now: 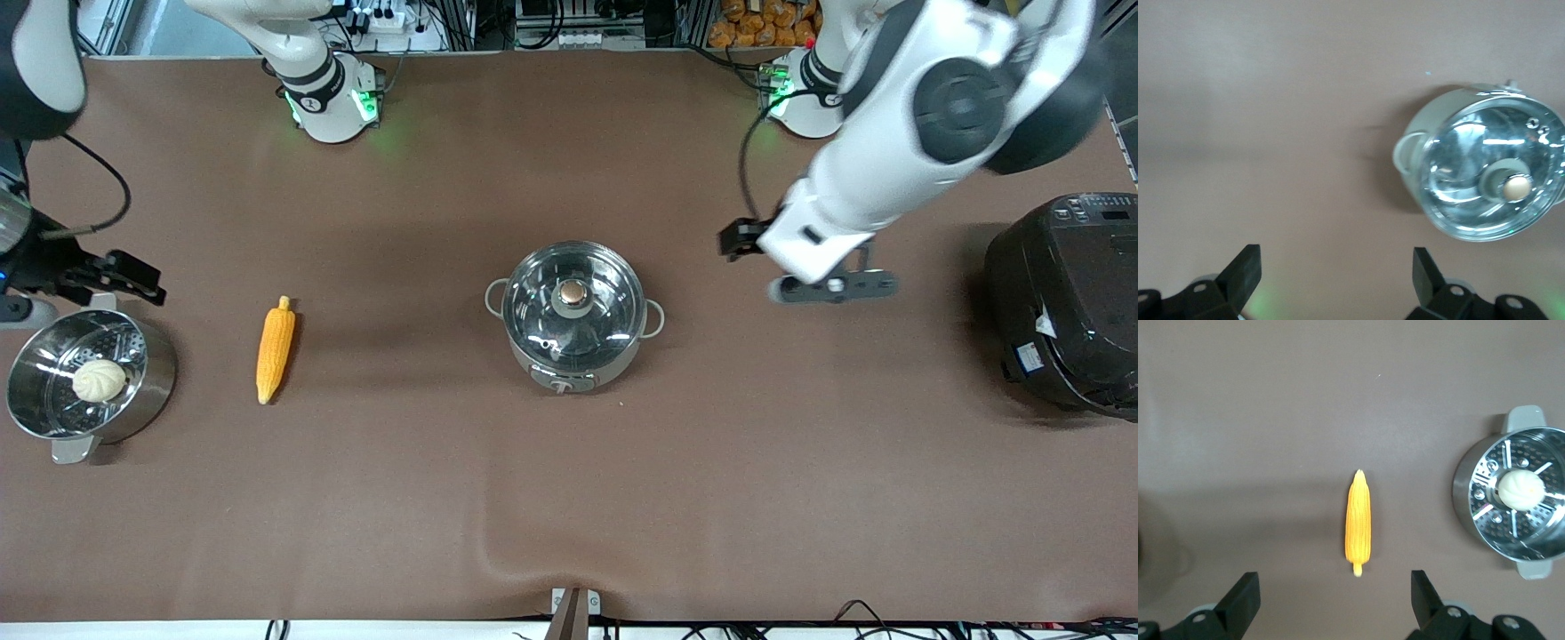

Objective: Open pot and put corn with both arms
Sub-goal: 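Reach the left gripper to the lid knob while the right gripper reaches the corn, then grasp the lid knob with the left gripper while the right gripper grasps the corn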

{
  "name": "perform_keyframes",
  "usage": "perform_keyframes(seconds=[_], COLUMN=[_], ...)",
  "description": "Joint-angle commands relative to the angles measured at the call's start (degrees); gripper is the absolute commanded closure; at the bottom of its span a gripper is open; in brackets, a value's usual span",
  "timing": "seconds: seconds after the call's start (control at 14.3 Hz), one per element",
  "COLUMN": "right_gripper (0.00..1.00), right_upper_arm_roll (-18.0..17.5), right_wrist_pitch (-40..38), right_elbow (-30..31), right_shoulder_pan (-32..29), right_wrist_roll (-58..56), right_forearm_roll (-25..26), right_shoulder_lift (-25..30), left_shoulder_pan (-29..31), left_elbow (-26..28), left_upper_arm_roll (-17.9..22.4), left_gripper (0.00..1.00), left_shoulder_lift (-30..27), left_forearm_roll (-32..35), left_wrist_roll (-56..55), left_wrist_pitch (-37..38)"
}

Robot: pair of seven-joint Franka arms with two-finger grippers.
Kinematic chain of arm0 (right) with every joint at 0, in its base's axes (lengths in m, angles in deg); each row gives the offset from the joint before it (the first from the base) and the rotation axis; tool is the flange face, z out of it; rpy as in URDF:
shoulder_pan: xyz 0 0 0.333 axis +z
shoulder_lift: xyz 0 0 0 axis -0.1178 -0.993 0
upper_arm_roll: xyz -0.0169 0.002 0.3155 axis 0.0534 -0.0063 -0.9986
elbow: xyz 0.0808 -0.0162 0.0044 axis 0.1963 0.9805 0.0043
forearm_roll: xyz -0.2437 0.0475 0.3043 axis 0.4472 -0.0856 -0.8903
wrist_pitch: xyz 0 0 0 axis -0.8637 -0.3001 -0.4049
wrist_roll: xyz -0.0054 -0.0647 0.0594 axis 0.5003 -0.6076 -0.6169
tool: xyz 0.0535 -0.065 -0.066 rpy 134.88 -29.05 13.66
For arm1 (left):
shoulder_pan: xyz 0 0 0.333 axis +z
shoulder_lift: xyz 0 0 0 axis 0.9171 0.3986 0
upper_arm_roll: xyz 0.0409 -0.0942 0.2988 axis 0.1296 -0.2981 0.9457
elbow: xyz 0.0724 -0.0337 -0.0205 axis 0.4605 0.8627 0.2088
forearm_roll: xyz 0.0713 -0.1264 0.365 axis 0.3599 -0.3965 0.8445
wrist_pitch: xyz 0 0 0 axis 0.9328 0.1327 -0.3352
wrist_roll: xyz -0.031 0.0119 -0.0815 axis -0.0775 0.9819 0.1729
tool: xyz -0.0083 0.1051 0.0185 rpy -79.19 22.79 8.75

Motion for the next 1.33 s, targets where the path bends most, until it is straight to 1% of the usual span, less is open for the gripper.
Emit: perform_keyframes(seconds=[0.0, 0.14, 0.28, 0.35, 0.49, 0.63, 0.84, 0.98, 1.05, 1.26], right_gripper=[0.00, 0.00, 0.00, 0.00, 0.00, 0.00, 0.00, 0.00, 0.00, 0.00], right_upper_arm_roll=[0.1, 0.2, 0.2, 0.2, 0.2, 0.3, 0.2, 0.3, 0.3, 0.3], right_wrist_pitch=[7.9, 15.3, 20.6, 23.3, 27.7, 32.3, 32.6, 32.6, 32.6, 34.6], right_elbow=[8.2, 13.9, 17.6, 18.9, 19.4, 19.7, 20.1, 21.8, 22.7, 22.7], right_shoulder_pan=[0.0, -0.3, 0.0, -0.3, -1.3, -1.3, -1.4, -1.5, -1.5, -2.6], right_wrist_roll=[0.9, 0.2, 0.3, 0.2, -0.9, -1.1, -3.8, -5.4, -5.4, -5.3], right_forearm_roll=[-0.5, -0.4, -0.4, -0.3, -0.2, -0.2, -0.2, -0.2, -0.2, -0.2], right_shoulder_lift=[-1.5, -2.6, -4.0, -5.5, -11.4, -15.6, -18.5, -19.3, -19.7, -21.7], left_shoulder_pan=[-5.7, -10.8, -14.6, -16.4, -19.2, -20.2, -20.7, -21.3, -21.4, -21.4], left_elbow=[-2.3, -2.3, -2.4, -2.5, -2.6, -2.8, -2.9, -3.5, -3.6, -3.5], left_upper_arm_roll=[0.7, 0.7, 0.7, 1.0, 1.6, 1.5, 1.6, 1.6, 1.6, 1.4], left_gripper=[0.00, 0.00, 0.00, 0.00, 0.00, 0.00, 0.00, 0.00, 0.00, 0.00], left_shoulder_lift=[4.0, 7.4, 10.9, 13.4, 17.1, 18.4, 20.2, 20.8, 20.8, 20.5], left_forearm_roll=[-0.3, 3.7, 7.3, 8.4, 12.0, 14.2, 14.2, 14.2, 14.2, 14.2], left_wrist_roll=[-5.2, -10.1, -15.6, -18.2, -24.7, -27.4, -27.6, -27.6, -27.6, -27.6], left_wrist_pitch=[-2.5, -5.9, -10.4, -14.1, -21.8, -23.7, -26.1, -26.7, -26.7, -26.7])
